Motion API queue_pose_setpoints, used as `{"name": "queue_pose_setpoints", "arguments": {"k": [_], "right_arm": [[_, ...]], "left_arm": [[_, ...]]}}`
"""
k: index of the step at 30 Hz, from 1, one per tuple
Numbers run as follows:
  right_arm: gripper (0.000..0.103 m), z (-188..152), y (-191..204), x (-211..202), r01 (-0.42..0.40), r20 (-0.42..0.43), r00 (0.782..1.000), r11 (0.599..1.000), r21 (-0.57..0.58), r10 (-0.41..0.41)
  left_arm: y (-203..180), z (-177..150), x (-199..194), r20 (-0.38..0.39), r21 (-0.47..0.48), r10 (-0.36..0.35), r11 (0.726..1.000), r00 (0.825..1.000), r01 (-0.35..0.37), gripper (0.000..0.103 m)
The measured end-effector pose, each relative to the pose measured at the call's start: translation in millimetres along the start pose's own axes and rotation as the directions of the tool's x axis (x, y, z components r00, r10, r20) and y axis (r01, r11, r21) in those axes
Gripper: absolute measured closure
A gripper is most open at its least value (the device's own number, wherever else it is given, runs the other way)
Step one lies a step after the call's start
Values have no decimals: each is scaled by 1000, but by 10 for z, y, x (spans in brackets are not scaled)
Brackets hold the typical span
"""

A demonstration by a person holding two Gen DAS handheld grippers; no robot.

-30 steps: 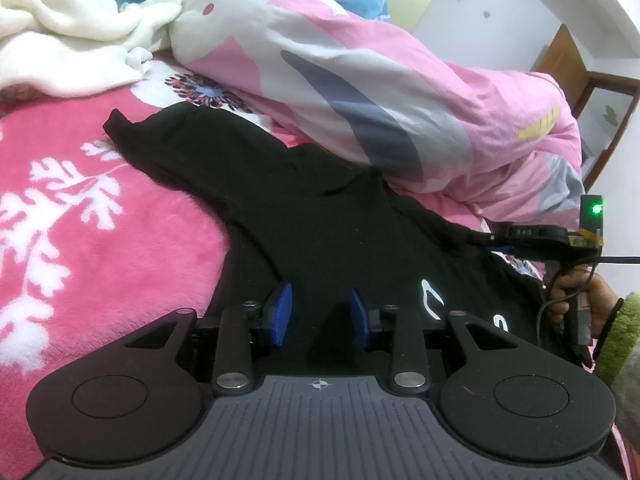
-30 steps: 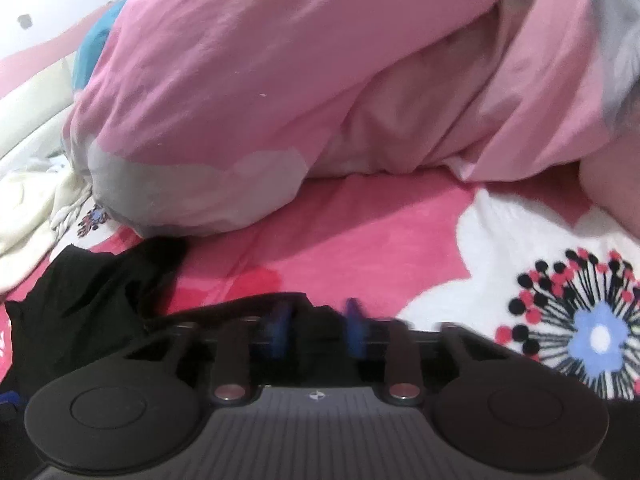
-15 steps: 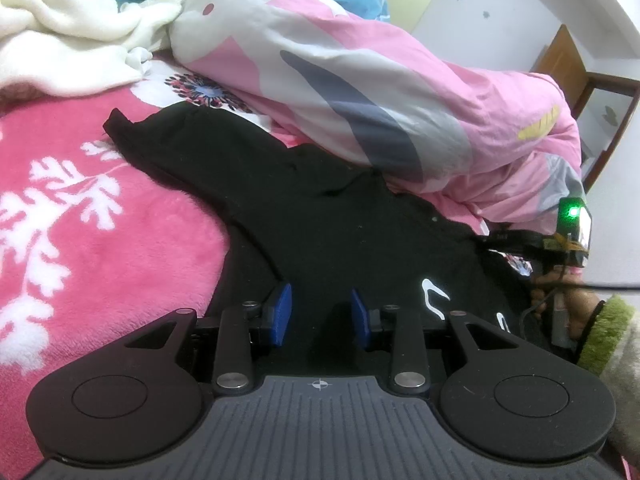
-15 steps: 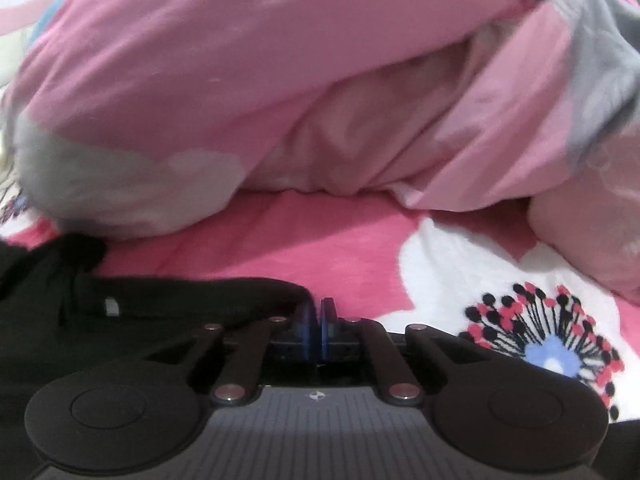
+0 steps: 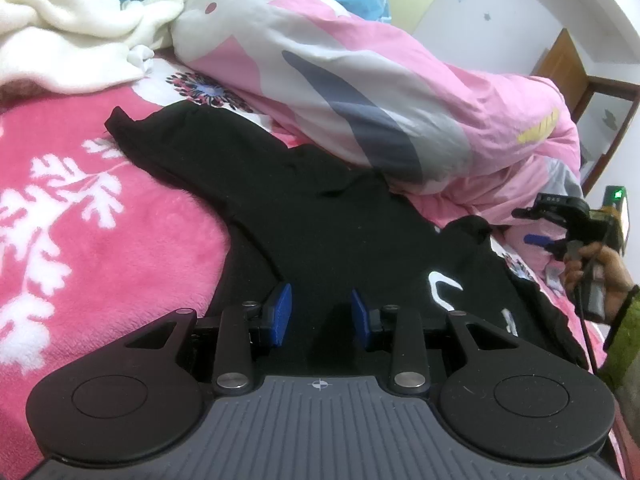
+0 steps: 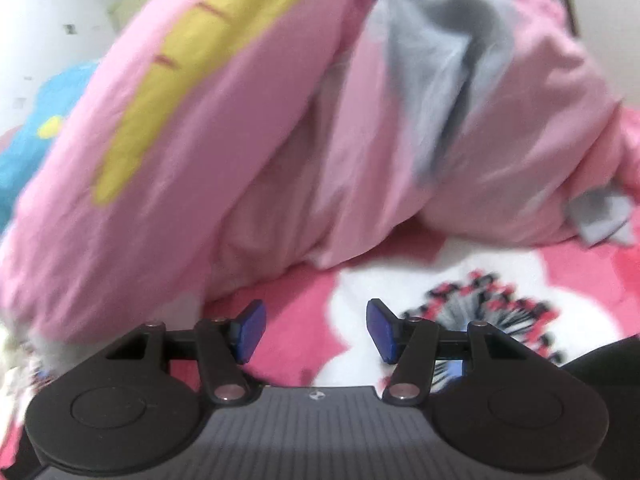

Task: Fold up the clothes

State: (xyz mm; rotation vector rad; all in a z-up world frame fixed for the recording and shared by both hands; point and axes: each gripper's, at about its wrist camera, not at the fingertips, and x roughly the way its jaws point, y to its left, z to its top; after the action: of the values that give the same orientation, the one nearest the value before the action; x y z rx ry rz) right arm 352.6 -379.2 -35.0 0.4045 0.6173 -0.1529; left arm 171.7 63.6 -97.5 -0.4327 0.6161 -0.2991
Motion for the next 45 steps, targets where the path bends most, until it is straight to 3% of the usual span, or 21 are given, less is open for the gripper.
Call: {"name": "queue_pose_setpoints", "arguments": {"k": [3,8,11,13,18,24,29,37,39,40,41,44,45], "right_arm": [[51,1,6,-5,-14,-17,1000,999,50,15],[54,-276,584,-286,-166,-72,985,966,-198,154],[54,-360,593,-493,-169,-63,985,963,-209,159],[56,-348,384,-625,-131,-53,991,978,-163,124],[56,-310,-481,-946,66,-50,996,998,-18,-67],[47,-175,-1515,-1030,218,-99,975,952,217,-201],[46,-116,-1942,-801,195,-126,979,932,306,-163],[44,-76,-2032,-448,143,-148,983,952,270,-106],[57,-91,-1979,-451,131,-151,984,962,238,-97],[73,-98,-1953,-453,125,-154,984,967,222,-92],[80,-106,-1927,-454,119,-156,984,971,206,-87],[97,-128,-1849,-459,100,-162,984,982,158,-74],[98,-135,-1813,-460,106,-154,985,985,137,-85]], "left_arm": [[5,3,-3,-1,-4,-2,1000,1000,2,70],[6,5,-2,-1,-8,-4,1000,1000,4,70],[12,9,-3,-1,-12,-7,1000,1000,7,70],[15,13,-5,-2,-12,-8,1000,1000,8,70],[17,18,-6,-2,-13,-8,1000,1000,8,70],[13,27,-9,-2,-7,-3,1000,1000,3,70],[13,24,-12,-1,-4,-2,1000,1000,2,70],[13,29,4,0,-5,-3,1000,1000,3,70],[13,29,5,1,-5,-3,1000,1000,3,70],[13,29,5,1,-4,-3,1000,1000,3,70],[12,30,6,1,-4,-3,1000,1000,3,70],[11,33,8,1,-4,-3,1000,1000,3,70],[11,31,7,2,-5,-3,1000,1000,3,70]]}}
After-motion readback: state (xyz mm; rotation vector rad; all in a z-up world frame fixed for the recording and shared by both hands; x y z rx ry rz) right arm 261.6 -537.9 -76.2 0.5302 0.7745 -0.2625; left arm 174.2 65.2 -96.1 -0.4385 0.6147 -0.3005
